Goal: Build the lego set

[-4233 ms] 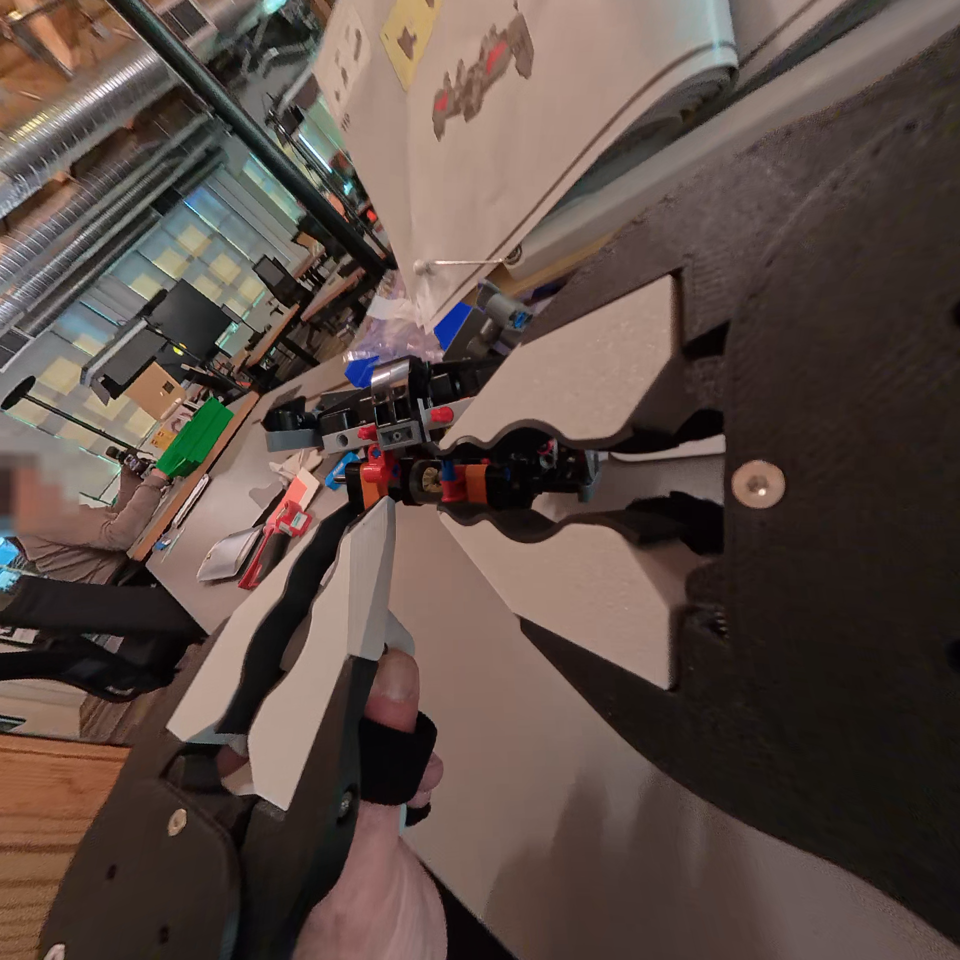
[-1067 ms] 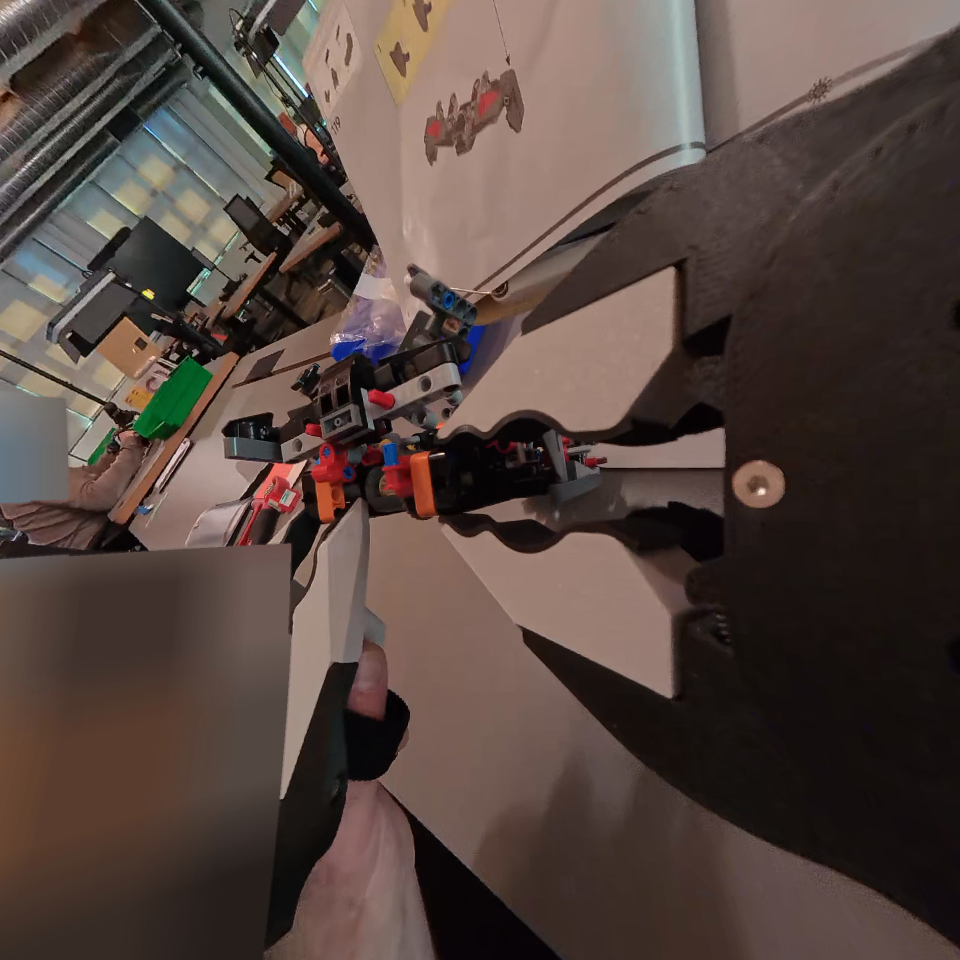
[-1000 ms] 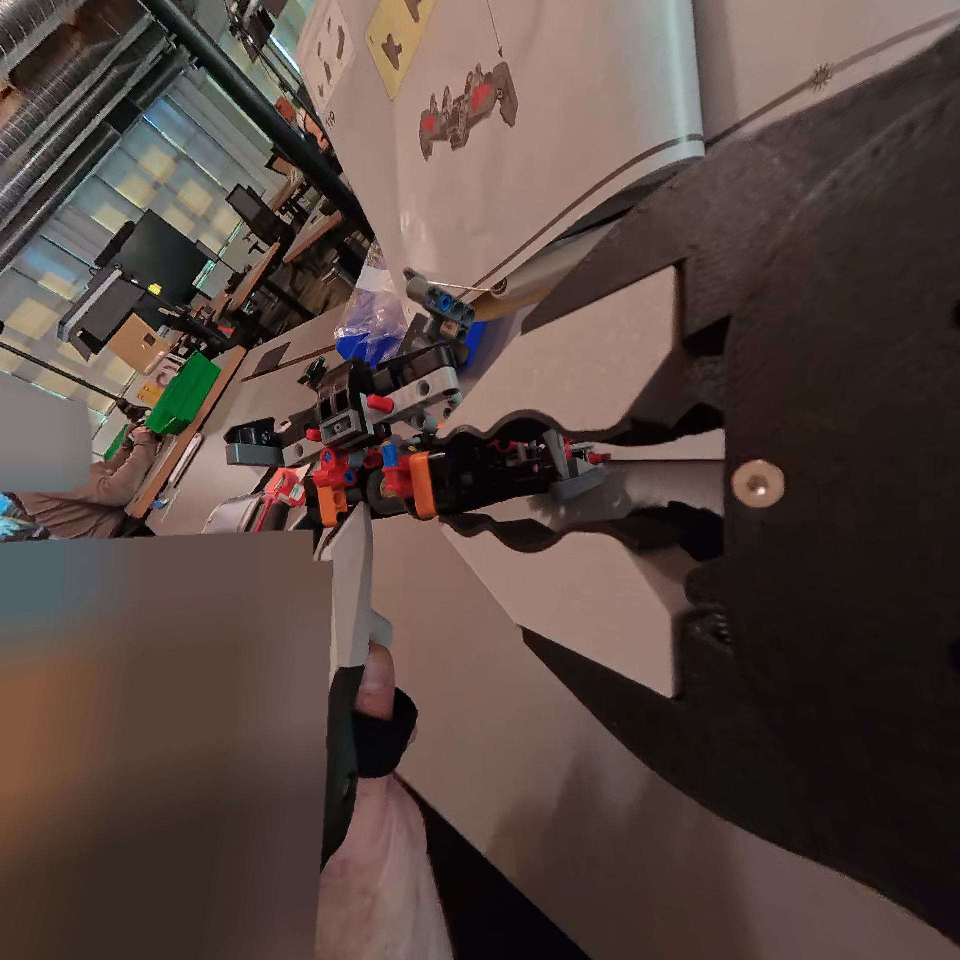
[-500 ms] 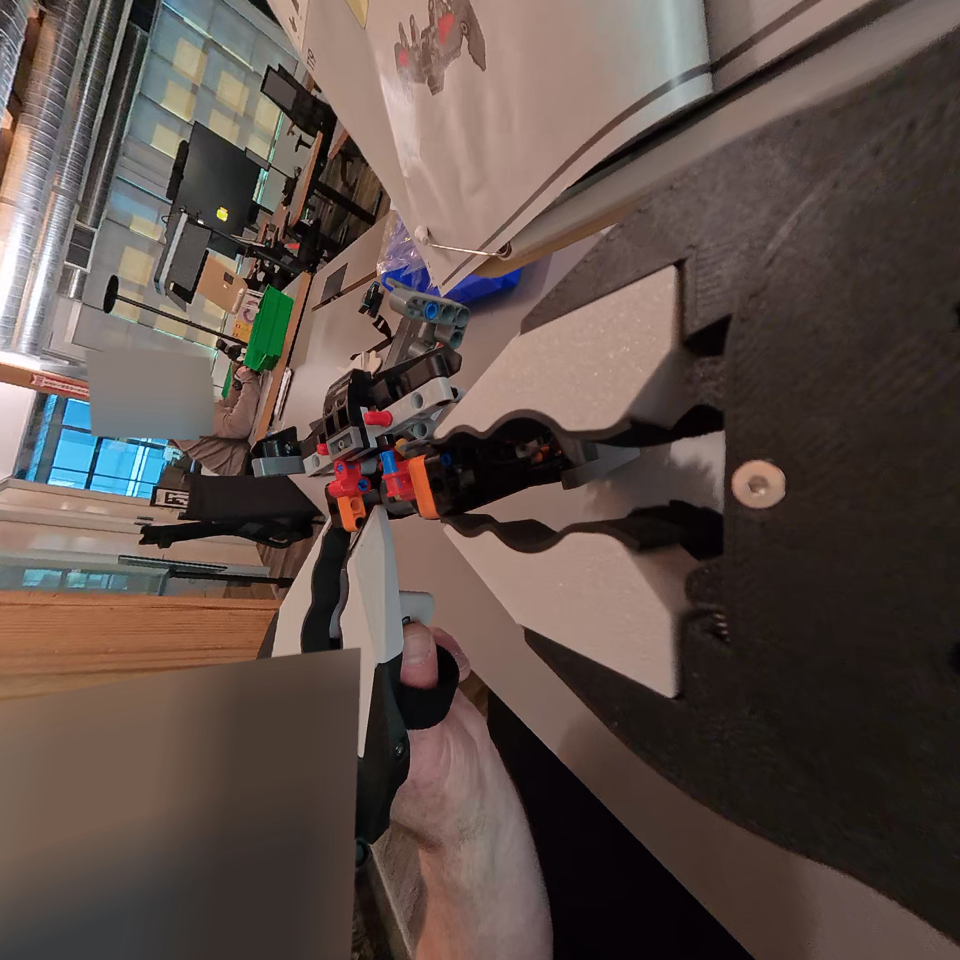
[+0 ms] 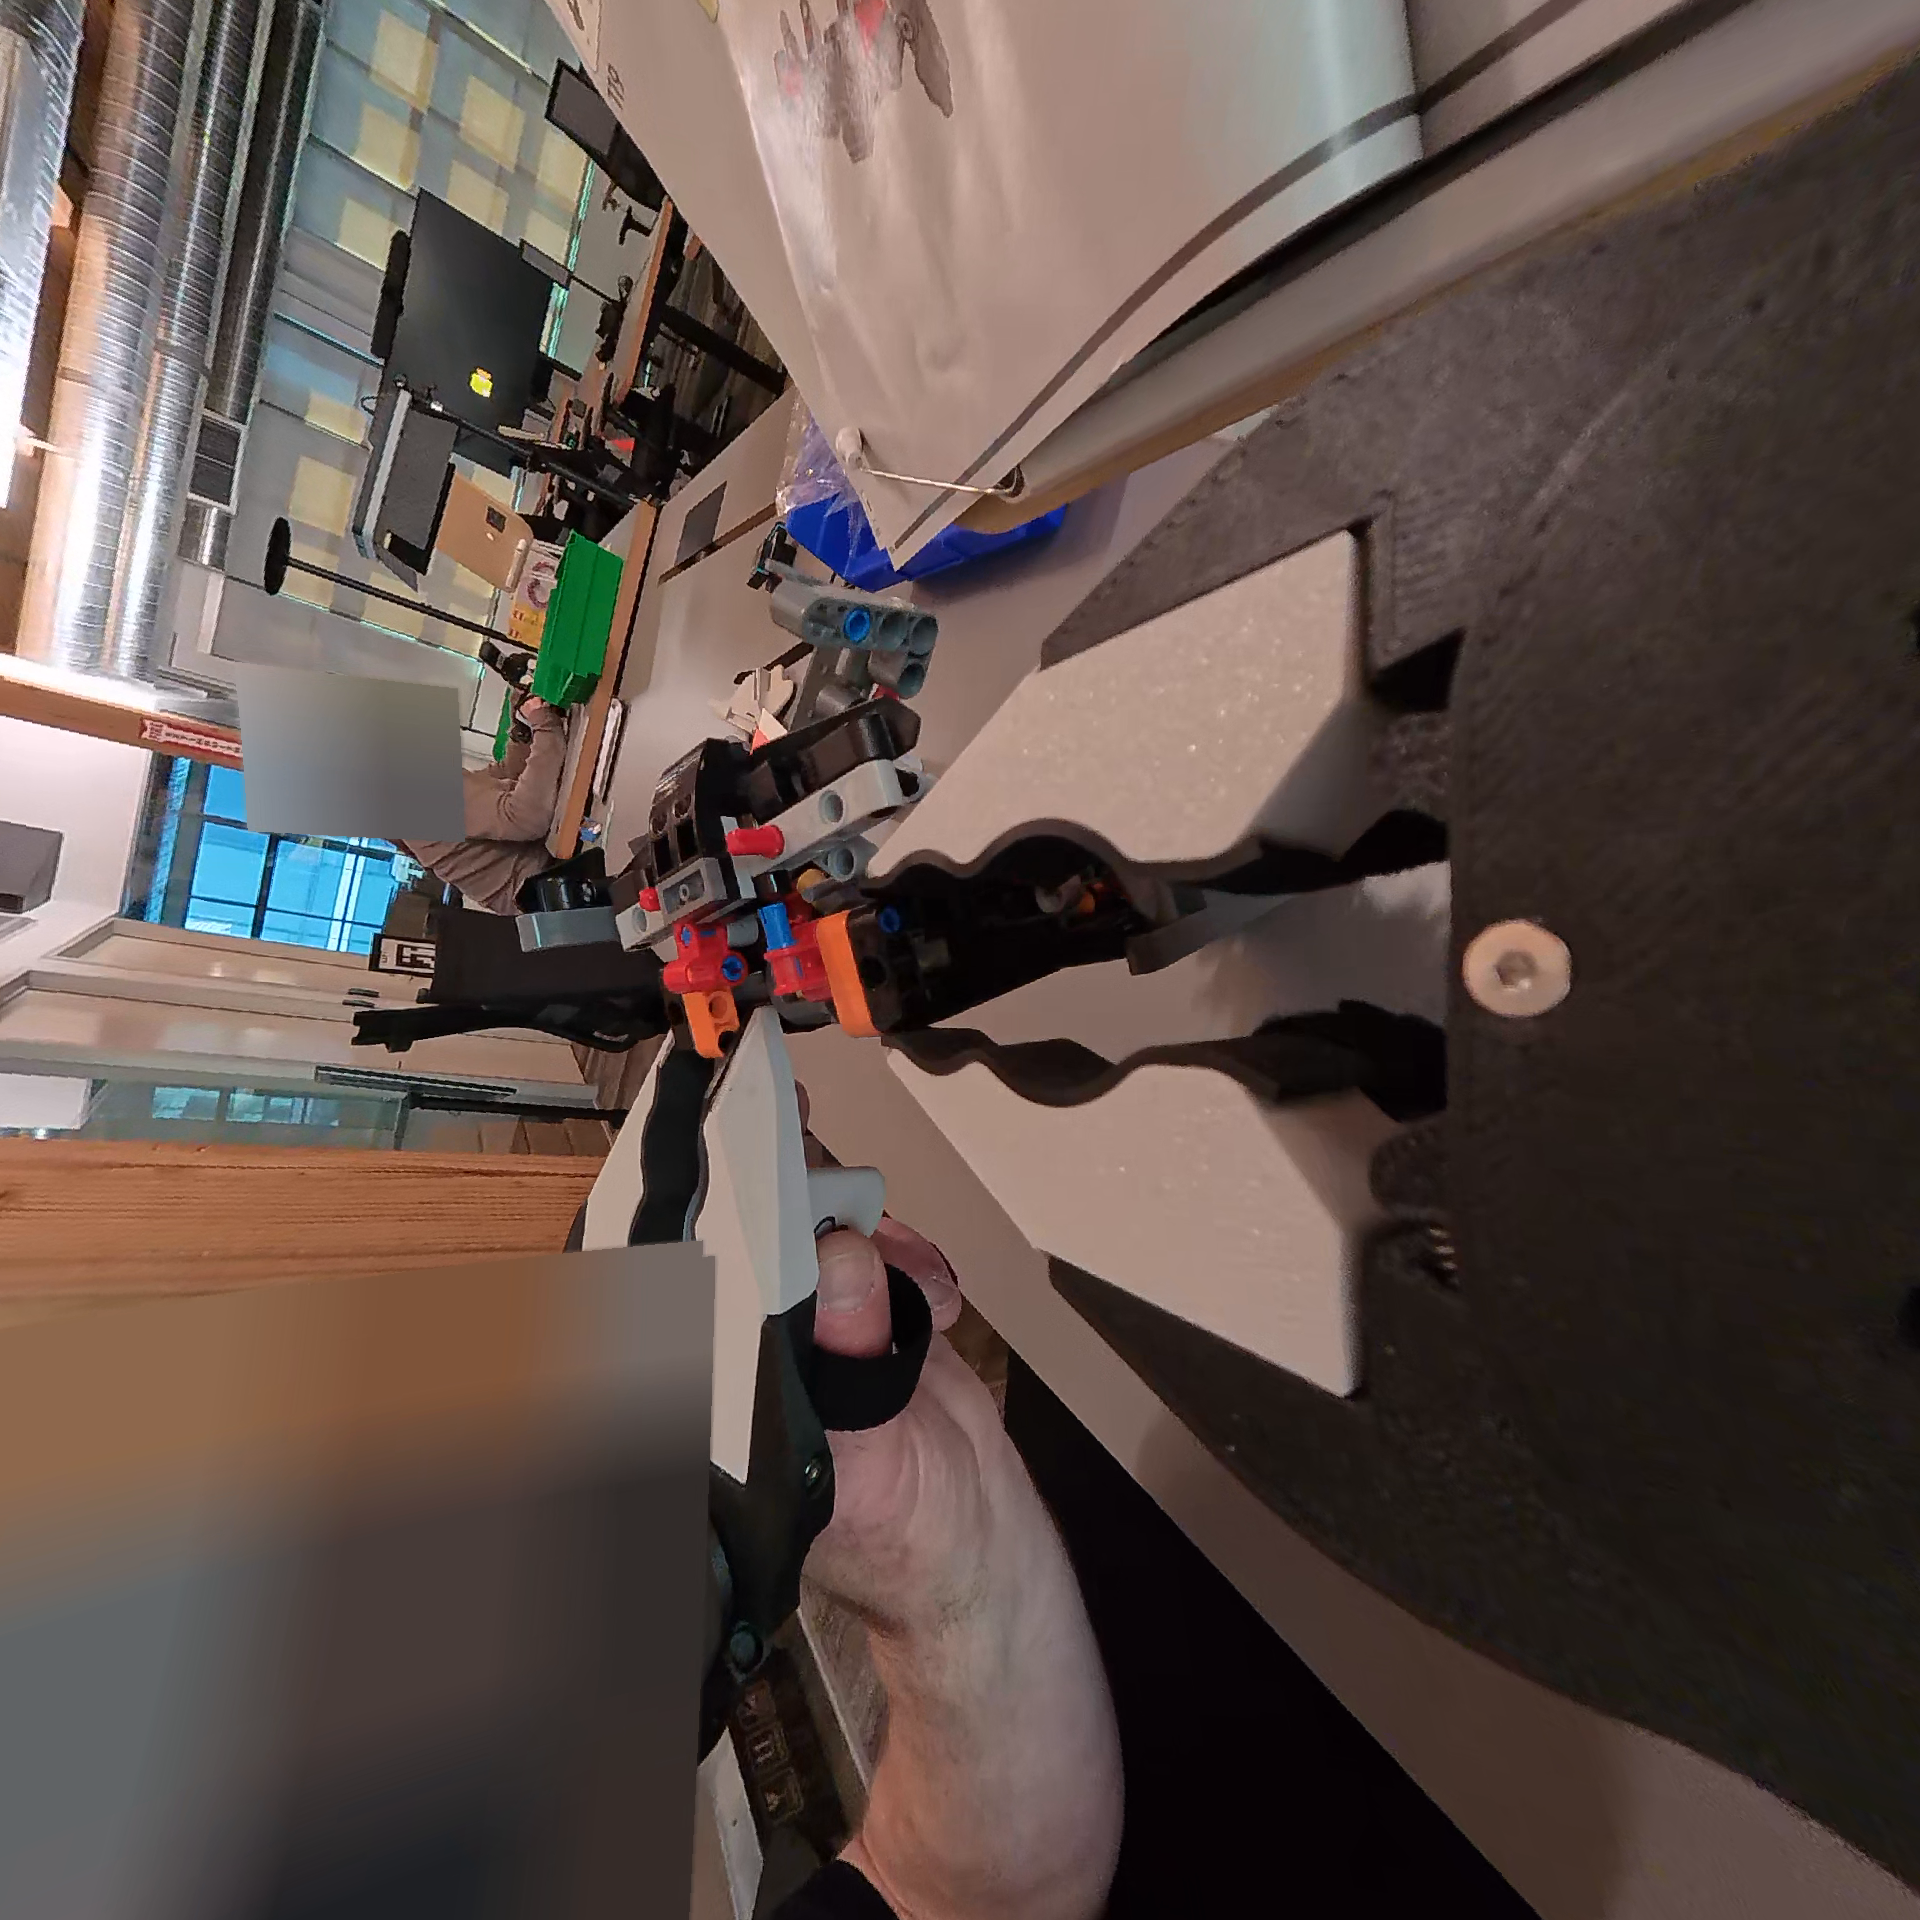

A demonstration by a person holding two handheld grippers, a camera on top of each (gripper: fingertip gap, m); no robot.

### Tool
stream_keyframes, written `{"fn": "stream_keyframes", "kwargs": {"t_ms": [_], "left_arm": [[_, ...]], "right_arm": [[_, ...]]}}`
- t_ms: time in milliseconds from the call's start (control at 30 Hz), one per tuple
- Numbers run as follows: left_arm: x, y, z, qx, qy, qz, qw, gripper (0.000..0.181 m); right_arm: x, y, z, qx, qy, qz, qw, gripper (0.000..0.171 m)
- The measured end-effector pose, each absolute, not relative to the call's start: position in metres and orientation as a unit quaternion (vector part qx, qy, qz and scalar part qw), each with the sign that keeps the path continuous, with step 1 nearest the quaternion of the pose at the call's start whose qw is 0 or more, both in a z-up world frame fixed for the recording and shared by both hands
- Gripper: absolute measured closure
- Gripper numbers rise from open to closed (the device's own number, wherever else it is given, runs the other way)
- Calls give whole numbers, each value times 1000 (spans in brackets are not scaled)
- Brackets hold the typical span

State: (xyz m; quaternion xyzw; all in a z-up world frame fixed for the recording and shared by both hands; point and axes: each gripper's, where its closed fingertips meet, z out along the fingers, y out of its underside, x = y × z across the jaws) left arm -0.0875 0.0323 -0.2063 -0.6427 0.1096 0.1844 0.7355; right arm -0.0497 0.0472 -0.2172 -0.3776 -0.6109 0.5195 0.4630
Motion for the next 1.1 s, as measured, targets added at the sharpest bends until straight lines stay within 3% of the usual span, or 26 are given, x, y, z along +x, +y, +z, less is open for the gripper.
{"fn": "stream_keyframes", "kwargs": {"t_ms": [1100], "left_arm": [[-120,10,-208,-632,71,41,771,167]], "right_arm": [[-77,13,-212,-429,-658,354,508,149]]}}
